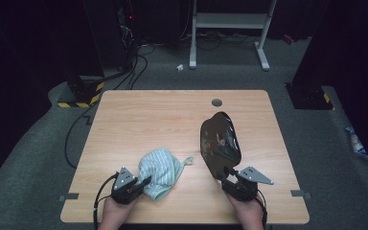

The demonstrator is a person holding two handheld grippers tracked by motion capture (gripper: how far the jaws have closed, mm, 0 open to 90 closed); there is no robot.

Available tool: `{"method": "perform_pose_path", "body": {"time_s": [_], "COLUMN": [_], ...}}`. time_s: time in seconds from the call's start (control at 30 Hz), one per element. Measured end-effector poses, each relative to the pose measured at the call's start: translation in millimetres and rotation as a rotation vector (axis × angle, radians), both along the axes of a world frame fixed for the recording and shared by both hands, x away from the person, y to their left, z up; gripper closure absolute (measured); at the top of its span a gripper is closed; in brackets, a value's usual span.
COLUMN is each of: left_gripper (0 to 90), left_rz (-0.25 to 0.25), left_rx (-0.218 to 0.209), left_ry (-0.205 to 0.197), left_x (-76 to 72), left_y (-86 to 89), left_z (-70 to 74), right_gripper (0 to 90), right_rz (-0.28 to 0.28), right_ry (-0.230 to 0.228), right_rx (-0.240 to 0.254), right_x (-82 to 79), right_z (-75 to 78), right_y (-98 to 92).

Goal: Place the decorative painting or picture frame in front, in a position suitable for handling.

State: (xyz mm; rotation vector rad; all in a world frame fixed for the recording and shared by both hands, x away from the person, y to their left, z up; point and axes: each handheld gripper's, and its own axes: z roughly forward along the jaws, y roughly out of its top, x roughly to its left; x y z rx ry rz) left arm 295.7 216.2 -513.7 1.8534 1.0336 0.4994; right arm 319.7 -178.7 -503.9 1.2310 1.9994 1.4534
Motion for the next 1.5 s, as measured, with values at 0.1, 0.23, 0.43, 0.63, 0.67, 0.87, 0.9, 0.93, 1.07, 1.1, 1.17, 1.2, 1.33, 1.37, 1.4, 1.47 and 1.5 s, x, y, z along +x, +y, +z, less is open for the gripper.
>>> {"method": "perform_pose_path", "body": {"time_s": [0.1,0.23,0.43,0.63,0.67,0.87,0.9,0.93,1.07,1.1,1.17,1.2,1.33,1.37,1.4,1.47,1.5], "left_gripper": [78.6,78.6,78.4,78.3,78.2,78.1,78.0,78.0,78.0,78.0,78.0,78.0,78.0,78.0,78.0,78.0,78.0], "left_rz": [0.02,0.041,0.032,0.028,0.03,0.04,0.043,0.044,0.046,0.047,0.049,0.048,0.049,0.05,0.051,0.053,0.054], "left_rx": [-0.012,-0.019,-0.006,0.006,-0.001,-0.014,-0.018,-0.02,-0.03,-0.031,-0.033,-0.033,-0.041,-0.042,-0.042,-0.045,-0.048], "left_ry": [-0.06,-0.134,-0.21,-0.235,-0.238,-0.253,-0.258,-0.263,-0.282,-0.284,-0.289,-0.292,-0.303,-0.303,-0.307,-0.313,-0.32], "left_x": [-3.7,-9.0,-15.8,-16.4,-16.3,-16.5,-16.3,-16.3,-15.2,-14.7,-13.9,-13.7,-12.9,-12.6,-12.1,-11.5,-11.1], "left_y": [0.6,-0.2,-5.1,-9.5,-9.5,-10.4,-10.4,-10.3,-11.0,-11.6,-12.8,-13.3,-15.3,-16.0,-16.7,-17.9,-18.4], "left_z": [6.2,14.5,24.1,29.3,30.0,33.3,34.1,35.0,39.0,39.8,41.4,42.3,46.4,47.5,48.7,51.5,52.9], "right_gripper": [52.4,52.2,52.1,51.9,51.9,52.1,52.1,52.2,53.7,54.4,56.2,56.4,56.1,56.2,56.4,56.9,56.9], "right_rz": [0.0,0.004,0.002,0.003,0.004,0.02,0.021,0.02,0.013,0.013,0.012,0.011,0.005,0.005,0.005,0.003,0.006], "right_ry": [-0.001,-0.005,-0.024,-0.028,-0.029,-0.036,-0.036,-0.039,-0.033,-0.031,-0.026,-0.023,-0.012,-0.009,-0.008,-0.003,0.0], "right_rx": [0.005,0.009,0.012,0.015,0.015,0.011,0.012,0.012,0.015,0.015,0.019,0.019,0.015,0.014,0.009,0.0,-0.001], "right_x": [-0.2,-0.9,-4.3,-3.1,-3.2,-2.5,-2.7,-3.0,-2.4,-2.0,-1.5,-1.4,-1.1,-1.0,-1.1,-1.2,-1.0], "right_z": [0.3,0.2,3.7,3.7,3.6,3.7,3.9,4.1,3.1,2.7,2.2,2.0,0.4,-0.1,-0.6,-1.9,-2.3], "right_y": [-2.2,-3.7,-4.8,-5.2,-4.8,-1.9,-1.5,-1.4,-2.6,-3.0,-3.6,-3.9,-4.6,-4.4,-4.1,-3.2,-3.1]}}
